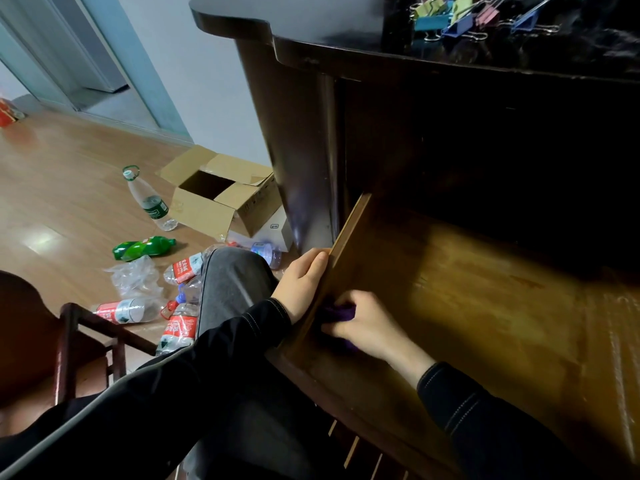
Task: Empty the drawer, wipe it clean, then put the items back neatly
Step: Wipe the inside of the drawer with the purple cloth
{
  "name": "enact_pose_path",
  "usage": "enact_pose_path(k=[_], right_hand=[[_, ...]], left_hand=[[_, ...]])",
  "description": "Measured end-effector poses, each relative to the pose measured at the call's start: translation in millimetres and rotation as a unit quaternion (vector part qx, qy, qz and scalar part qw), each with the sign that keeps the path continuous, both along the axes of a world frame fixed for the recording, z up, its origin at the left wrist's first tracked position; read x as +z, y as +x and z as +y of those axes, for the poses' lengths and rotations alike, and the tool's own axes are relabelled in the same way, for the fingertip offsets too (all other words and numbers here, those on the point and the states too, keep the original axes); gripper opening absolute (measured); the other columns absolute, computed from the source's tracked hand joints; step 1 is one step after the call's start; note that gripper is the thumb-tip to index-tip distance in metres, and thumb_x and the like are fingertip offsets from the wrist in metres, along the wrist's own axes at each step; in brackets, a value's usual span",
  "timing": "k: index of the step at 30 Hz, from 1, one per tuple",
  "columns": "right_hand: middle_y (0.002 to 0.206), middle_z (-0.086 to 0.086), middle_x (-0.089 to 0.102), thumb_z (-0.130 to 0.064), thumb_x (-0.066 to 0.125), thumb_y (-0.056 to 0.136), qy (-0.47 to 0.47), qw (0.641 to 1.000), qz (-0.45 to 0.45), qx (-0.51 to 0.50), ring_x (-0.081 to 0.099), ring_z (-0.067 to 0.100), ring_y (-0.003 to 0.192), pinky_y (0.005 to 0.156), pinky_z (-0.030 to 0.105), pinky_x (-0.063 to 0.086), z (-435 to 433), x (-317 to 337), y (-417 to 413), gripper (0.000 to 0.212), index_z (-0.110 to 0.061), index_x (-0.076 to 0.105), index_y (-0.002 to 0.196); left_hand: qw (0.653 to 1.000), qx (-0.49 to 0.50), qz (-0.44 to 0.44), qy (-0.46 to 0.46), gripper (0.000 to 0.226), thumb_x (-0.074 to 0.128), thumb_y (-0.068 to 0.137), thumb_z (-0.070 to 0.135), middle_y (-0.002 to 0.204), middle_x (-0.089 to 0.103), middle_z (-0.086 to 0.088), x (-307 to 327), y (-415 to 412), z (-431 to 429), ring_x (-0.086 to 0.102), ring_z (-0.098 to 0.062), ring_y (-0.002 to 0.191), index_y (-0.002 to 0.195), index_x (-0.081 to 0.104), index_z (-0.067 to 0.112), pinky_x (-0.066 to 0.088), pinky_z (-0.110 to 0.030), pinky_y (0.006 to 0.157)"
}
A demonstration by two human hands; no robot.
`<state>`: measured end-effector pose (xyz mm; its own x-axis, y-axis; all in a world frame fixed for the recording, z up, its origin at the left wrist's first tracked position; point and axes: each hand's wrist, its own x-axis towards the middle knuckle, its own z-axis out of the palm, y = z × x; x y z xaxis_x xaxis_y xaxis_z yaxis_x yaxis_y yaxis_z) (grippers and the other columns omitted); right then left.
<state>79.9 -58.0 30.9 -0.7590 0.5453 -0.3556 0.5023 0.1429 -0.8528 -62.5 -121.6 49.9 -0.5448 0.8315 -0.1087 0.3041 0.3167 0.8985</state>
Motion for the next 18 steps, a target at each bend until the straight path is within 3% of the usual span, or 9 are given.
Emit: enact_pose_path(k=[2, 7, 12, 16, 18], right_hand=[[0.100, -0.004, 0.069, -0.028, 0.084, 0.077, 0.005, 0.999, -0.029, 0.018, 0.066, 0.019, 0.098, 0.091, 0.046, 0.056, -1, 1, -2, 0.027, -0.030, 0.061, 0.090], [0.080, -0.012, 0.070, -0.047, 0.084, 0.061, 0.000, 0.998, 0.056, 0.015, 0.069, 0.008, 0.077, 0.069, 0.032, 0.060, 1, 11, 4, 0.030, -0.033, 0.067, 0.083], [0.105, 0.004, 0.071, -0.023, 0.085, 0.078, -0.035, 0.999, -0.025, 0.020, 0.068, 0.021, 0.097, 0.091, 0.045, 0.056, -7, 3, -1, 0.036, -0.018, 0.066, 0.108], [0.077, -0.007, 0.071, -0.045, 0.083, 0.061, -0.014, 0.999, 0.032, 0.018, 0.069, 0.014, 0.076, 0.073, 0.037, 0.058, -5, 14, 1, 0.028, -0.033, 0.068, 0.081], [0.077, -0.007, 0.071, -0.045, 0.084, 0.061, -0.026, 0.999, 0.038, 0.006, 0.069, 0.013, 0.075, 0.073, 0.037, 0.058, -8, 13, 2, 0.029, -0.031, 0.067, 0.080]], left_hand=[[1.000, -0.001, 0.002, -0.004, 0.032, 0.037, 0.108, 0.033, 0.109, 0.069, -0.006, 1, 1, 0, 0.065, -0.021, 0.104, 0.120, 0.063, 0.018, 0.048, -0.048, 0.101], [1.000, -0.008, 0.003, 0.010, 0.035, 0.039, 0.107, 0.034, 0.105, 0.069, -0.010, 2, 1, -1, 0.065, -0.025, 0.101, 0.117, 0.063, 0.011, 0.048, -0.049, 0.099], [1.000, -0.001, 0.002, 0.002, 0.038, 0.038, 0.105, 0.039, 0.108, 0.069, -0.009, 2, 3, -1, 0.065, -0.026, 0.104, 0.119, 0.063, 0.016, 0.048, -0.051, 0.100], [1.000, 0.002, -0.006, 0.003, 0.034, 0.038, 0.108, 0.032, 0.107, 0.069, -0.013, 1, 1, 0, 0.065, -0.029, 0.104, 0.118, 0.063, 0.012, 0.047, -0.052, 0.100], [1.000, 0.002, -0.012, 0.004, 0.033, 0.039, 0.108, 0.031, 0.107, 0.069, -0.015, 1, 1, 0, 0.064, -0.031, 0.105, 0.118, 0.063, 0.011, 0.047, -0.053, 0.100]])
